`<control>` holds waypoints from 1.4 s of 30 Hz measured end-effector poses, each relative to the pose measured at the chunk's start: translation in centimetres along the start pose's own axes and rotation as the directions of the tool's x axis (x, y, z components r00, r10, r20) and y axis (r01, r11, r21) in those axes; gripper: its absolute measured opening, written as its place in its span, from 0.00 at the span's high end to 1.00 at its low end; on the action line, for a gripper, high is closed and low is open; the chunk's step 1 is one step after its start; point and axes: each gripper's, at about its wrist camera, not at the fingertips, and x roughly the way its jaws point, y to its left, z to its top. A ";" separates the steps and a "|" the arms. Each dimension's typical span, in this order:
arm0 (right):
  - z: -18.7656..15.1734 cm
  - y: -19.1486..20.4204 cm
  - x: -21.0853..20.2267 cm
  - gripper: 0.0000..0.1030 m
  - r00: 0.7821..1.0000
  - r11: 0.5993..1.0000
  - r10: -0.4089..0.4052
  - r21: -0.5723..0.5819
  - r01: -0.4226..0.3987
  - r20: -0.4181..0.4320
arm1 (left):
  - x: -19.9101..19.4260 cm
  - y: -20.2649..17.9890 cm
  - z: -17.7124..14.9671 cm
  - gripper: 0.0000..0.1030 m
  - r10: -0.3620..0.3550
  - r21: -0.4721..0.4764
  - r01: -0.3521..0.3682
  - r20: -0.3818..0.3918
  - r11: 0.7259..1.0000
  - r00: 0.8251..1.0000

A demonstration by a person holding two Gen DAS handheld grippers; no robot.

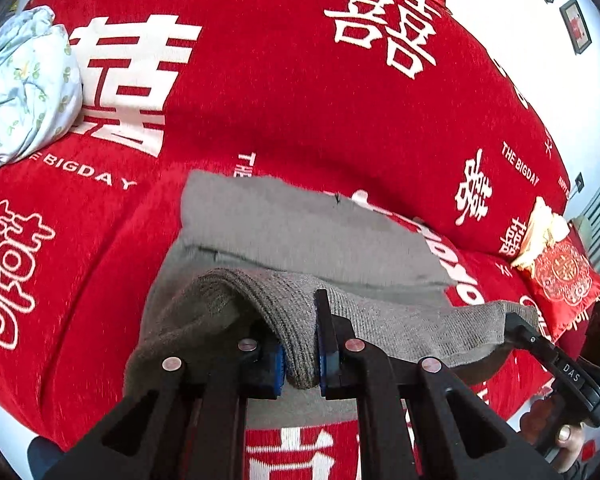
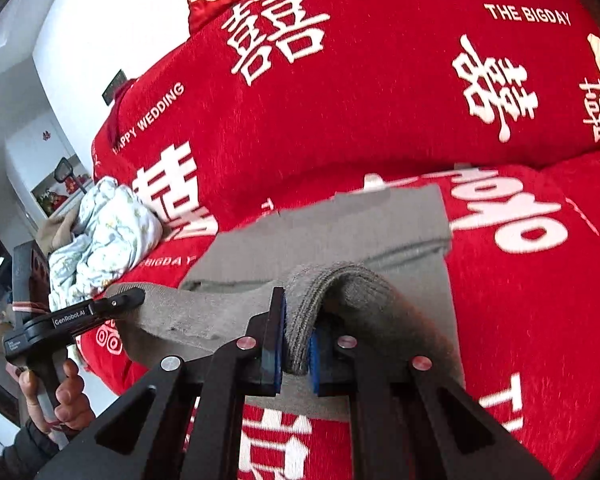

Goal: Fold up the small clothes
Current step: 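Hold the folded hem down on the sweater body with both tools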

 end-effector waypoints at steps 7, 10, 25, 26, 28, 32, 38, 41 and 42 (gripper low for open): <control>1.5 -0.2 1.9 0.90 1.000 1.000 -0.022 0.011 0.022 -0.005 | 1.6 0.3 1.3 0.88 0.023 -0.016 -0.023 -0.005 1.000 1.000; 1.9 -0.2 2.5 0.90 1.000 1.000 -0.027 0.012 0.027 -0.004 | 2.0 0.5 1.8 0.88 0.024 -0.030 -0.024 -0.006 0.999 1.000; 5.5 -0.5 5.7 0.90 0.998 0.998 -0.062 0.028 0.062 -0.009 | 4.0 0.3 5.9 0.88 0.051 -0.041 -0.051 -0.016 0.998 0.999; 5.7 -0.4 5.9 0.90 0.998 0.997 -0.065 0.029 0.065 -0.009 | 4.2 0.2 6.3 0.88 0.055 -0.038 -0.055 -0.018 0.998 0.998; 6.2 -0.6 6.4 0.90 0.997 0.997 -0.071 0.031 0.072 -0.013 | 4.7 0.1 6.9 0.88 0.060 -0.035 -0.061 -0.025 0.998 0.998; 7.2 -0.8 7.2 0.90 0.997 0.996 -0.081 0.030 0.081 -0.019 | 5.5 -0.2 8.0 0.88 0.068 -0.025 -0.069 -0.029 0.997 0.997; 8.4 -1.2 8.1 0.90 0.996 0.996 -0.085 0.033 0.086 -0.021 | 6.6 -0.5 9.3 0.88 0.078 -0.011 -0.078 -0.036 0.997 0.996; 8.9 -1.6 8.8 0.90 0.996 0.995 -0.087 0.038 0.088 -0.026 | 7.2 -0.7 9.9 0.88 0.083 -0.007 -0.083 -0.042 0.996 0.996; 9.1 -1.7 9.0 0.90 0.996 0.995 -0.089 0.039 0.090 -0.028 | 7.5 -0.8 10.2 0.88 0.085 -0.004 -0.085 -0.043 0.996 0.995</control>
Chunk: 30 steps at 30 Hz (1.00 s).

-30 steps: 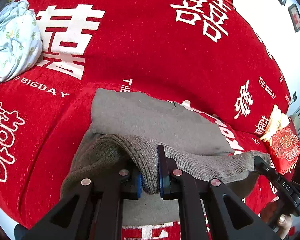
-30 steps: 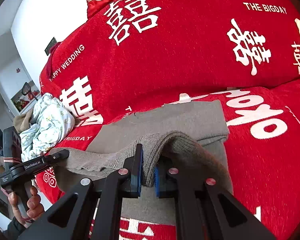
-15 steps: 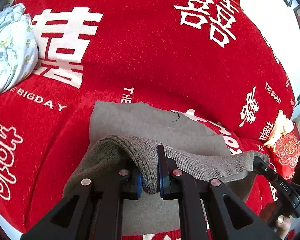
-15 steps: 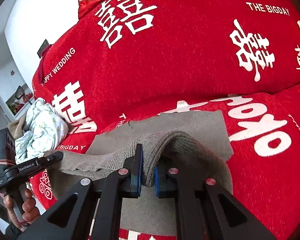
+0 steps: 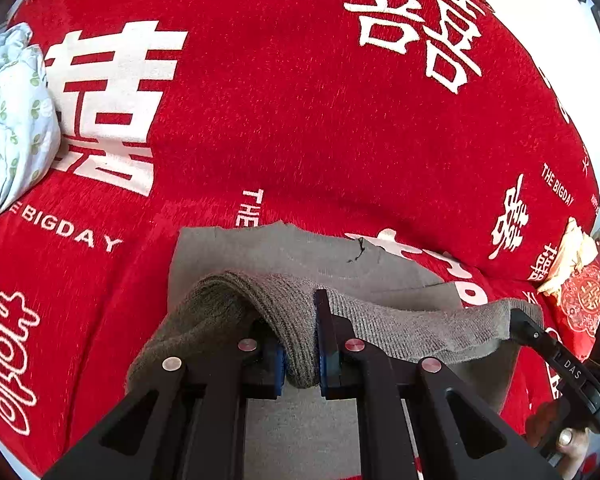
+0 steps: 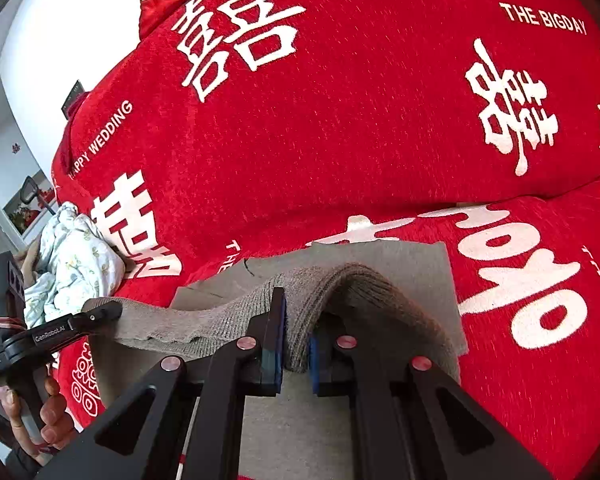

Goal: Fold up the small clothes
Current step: 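Hold the folded hem down on the sweater body with both tools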

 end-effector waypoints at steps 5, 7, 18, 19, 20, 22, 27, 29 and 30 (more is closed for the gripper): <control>0.8 -0.5 0.9 0.90 1.000 1.000 -0.009 0.009 0.009 -0.006 | 0.8 -0.7 1.0 0.88 0.008 0.015 -0.008 -0.003 1.000 1.000; 1.2 -0.8 1.2 0.90 1.000 1.000 -0.011 0.014 0.012 -0.007 | 1.2 -1.0 1.4 0.88 0.013 0.023 -0.013 -0.005 1.000 1.000; 2.8 -1.6 3.8 0.90 0.999 0.999 -0.027 0.020 0.027 -0.029 | 4.0 -1.2 3.2 0.88 0.035 0.028 -0.034 -0.030 0.999 0.999; 2.9 -1.6 4.0 0.90 0.999 0.999 -0.027 0.020 0.028 -0.031 | 4.3 -1.1 3.3 0.88 0.038 0.027 -0.037 -0.033 0.999 0.999; 3.0 -1.6 4.4 0.90 0.999 0.999 -0.029 0.020 0.030 -0.035 | 4.6 -1.1 3.4 0.88 0.042 0.027 -0.041 -0.036 0.999 0.998; 3.1 -1.9 5.2 0.90 0.998 0.999 -0.033 0.023 0.034 -0.046 | 5.5 -0.9 3.5 0.88 0.048 0.023 -0.046 -0.047 0.999 0.998; 3.1 -2.7 7.2 0.90 0.996 0.998 -0.046 0.039 0.049 -0.073 | 7.9 -0.3 3.5 0.88 0.063 0.018 -0.062 -0.079 0.998 0.995; 3.0 -3.0 8.0 0.90 0.995 0.997 -0.051 0.046 0.055 -0.084 | 8.8 -0.2 3.4 0.88 0.066 0.016 -0.064 -0.089 0.998 0.994; 3.0 -3.2 8.4 0.90 0.994 0.997 -0.054 0.049 0.059 -0.090 | 9.3 -0.1 3.4 0.88 0.068 0.015 -0.067 -0.094 0.998 0.993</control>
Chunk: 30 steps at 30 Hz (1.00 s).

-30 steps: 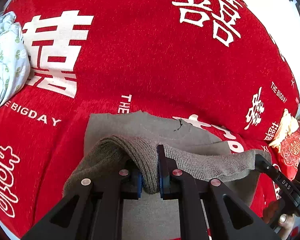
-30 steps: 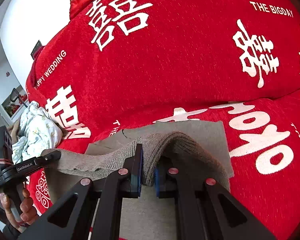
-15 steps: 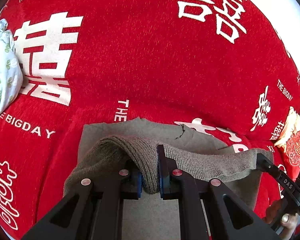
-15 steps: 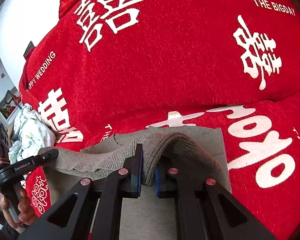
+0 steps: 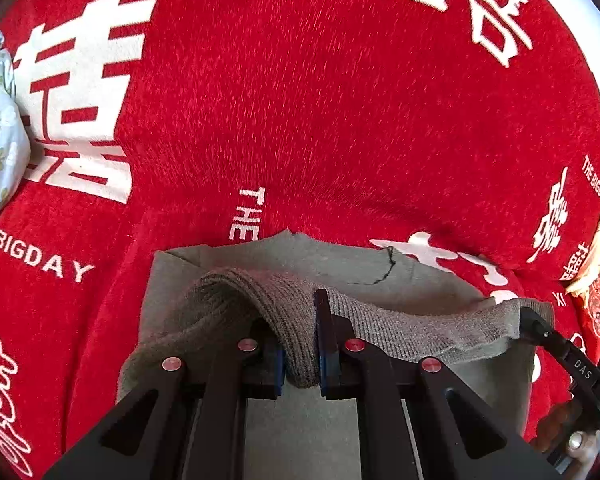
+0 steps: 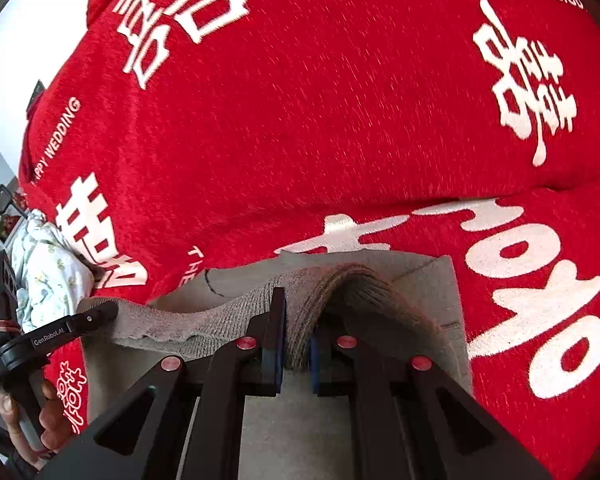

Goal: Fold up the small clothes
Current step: 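Hold the folded hem down on the sweater body with both tools, then open both tools to release the hem and lift away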

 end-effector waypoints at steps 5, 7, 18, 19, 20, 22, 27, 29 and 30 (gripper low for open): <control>0.2 -0.6 2.1 0.90 0.999 1.000 -0.012 0.015 0.012 -0.031 | 2.3 0.6 0.0 0.88 0.010 -0.014 -0.010 -0.031 1.000 0.999; 0.3 -0.8 3.0 0.90 0.999 1.000 -0.018 0.020 0.019 -0.043 | 3.3 0.8 0.0 0.88 0.017 -0.019 -0.018 -0.044 1.000 0.999; 0.4 -2.0 7.0 0.90 0.993 0.997 -0.043 0.056 0.049 -0.107 | 7.5 2.5 0.3 0.87 0.005 -0.078 -0.016 -0.142 0.997 0.990; 0.4 -2.1 7.2 0.88 0.993 0.997 -0.037 0.066 0.045 -0.114 | 7.8 2.8 0.3 0.83 -0.001 -0.092 -0.014 -0.156 0.996 0.988; 0.4 -2.3 7.4 0.87 0.992 0.996 -0.028 0.082 0.038 -0.120 | 8.2 3.2 0.3 0.78 -0.011 -0.114 -0.009 -0.174 0.993 0.985; 0.5 -2.9 7.7 0.77 0.991 0.992 -0.004 0.125 0.021 -0.131 | 8.7 3.8 0.3 0.51 -0.052 -0.160 0.020 -0.194 0.987 0.980; 0.4 -3.5 5.7 0.20 0.999 0.985 -0.038 0.169 0.041 -0.025 | 6.5 5.0 0.7 0.20 -0.095 -0.241 0.065 -0.113 0.968 0.989; 0.6 -2.6 5.3 0.20 0.999 0.994 -0.041 0.105 0.043 -0.022 | 4.9 5.3 0.8 0.20 -0.127 -0.242 0.116 -0.032 0.963 0.991; 0.7 -1.8 5.5 0.20 0.999 0.997 -0.040 0.059 0.042 -0.027 | 4.3 5.1 0.8 0.20 -0.134 -0.225 0.129 -0.006 0.966 0.991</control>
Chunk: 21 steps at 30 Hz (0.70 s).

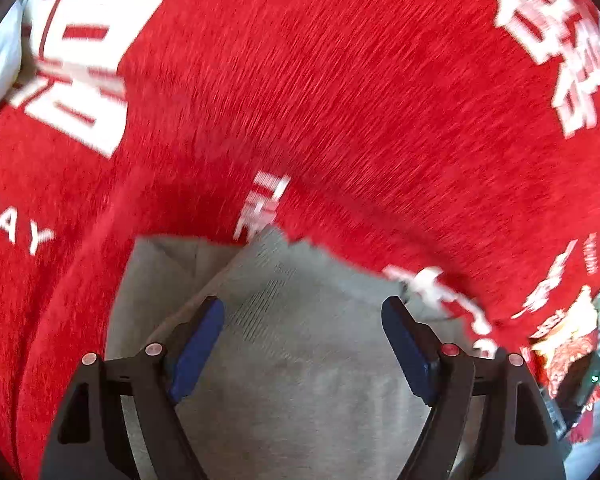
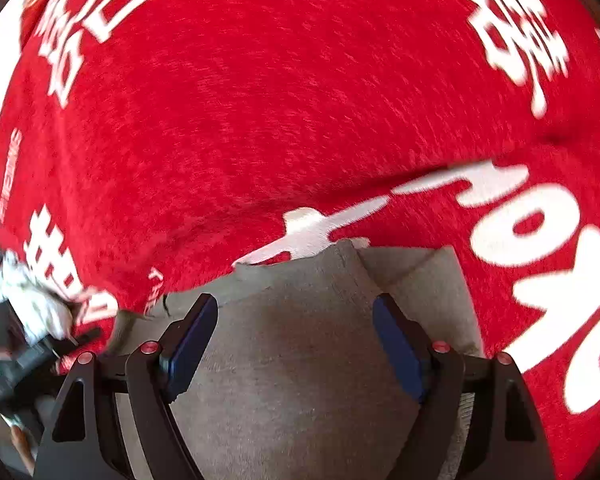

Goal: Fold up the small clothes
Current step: 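Open both tools to release the hem and lift away, then grasp one side edge of the folded sweater with the left tool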

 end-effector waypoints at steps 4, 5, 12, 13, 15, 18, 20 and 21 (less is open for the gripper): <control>-0.5 3.4 2.0 0.20 0.996 0.985 -0.016 -0.170 0.001 -0.087 | 2.2 -3.2 -1.6 0.20 0.046 0.180 -0.030 -0.089 0.983 0.995; -0.8 4.2 2.9 0.20 0.991 0.978 -0.027 -0.209 -0.001 -0.129 | 3.4 -3.8 -2.2 0.20 0.085 0.224 -0.057 -0.118 0.973 0.989; -1.4 1.9 5.5 0.20 0.951 0.936 -0.270 -0.272 0.223 -0.148 | 6.6 -3.4 -2.6 0.20 0.223 0.297 -0.177 -0.126 0.938 0.967; -1.2 1.2 5.3 0.20 0.949 0.940 -0.279 -0.243 0.238 -0.149 | 6.3 -3.4 -2.6 0.20 0.230 0.302 -0.187 -0.116 0.935 0.966; -1.2 0.4 4.1 0.20 0.954 0.954 -0.260 -0.194 0.230 -0.147 | 5.2 -3.2 -2.6 0.20 0.258 0.285 -0.224 -0.091 0.932 0.962; -2.4 2.3 1.4 0.20 0.967 0.950 -0.237 -0.229 0.211 -0.095 | 2.3 -2.9 -4.4 0.20 0.163 0.248 -0.140 -0.075 0.959 0.984; -4.4 4.3 -0.1 0.20 0.984 0.949 -0.156 -0.290 0.125 -0.086 | 1.0 -3.3 -6.4 0.20 0.146 0.281 -0.125 -0.052 0.952 0.988; -6.0 5.7 -0.6 0.20 0.987 0.935 -0.132 -0.341 0.094 -0.089 | 0.6 -3.6 -7.6 0.20 0.159 0.311 -0.140 -0.035 0.940 0.987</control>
